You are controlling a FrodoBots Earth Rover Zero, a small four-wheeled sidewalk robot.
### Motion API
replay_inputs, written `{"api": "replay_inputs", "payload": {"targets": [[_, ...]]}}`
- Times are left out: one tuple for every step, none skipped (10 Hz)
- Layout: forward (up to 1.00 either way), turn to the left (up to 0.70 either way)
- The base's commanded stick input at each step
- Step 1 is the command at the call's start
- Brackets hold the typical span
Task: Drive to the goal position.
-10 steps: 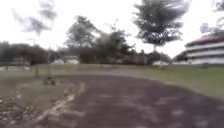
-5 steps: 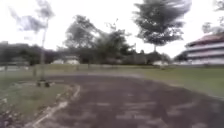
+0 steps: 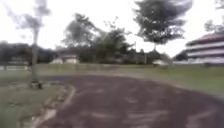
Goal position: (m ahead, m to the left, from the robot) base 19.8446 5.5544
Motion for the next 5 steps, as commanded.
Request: {"api": "replay_inputs", "payload": {"targets": [[0.70, 0.00], [0.70, 0.00], [0.70, 0.00], [0.70, 0.00], [0.70, 0.00]]}}
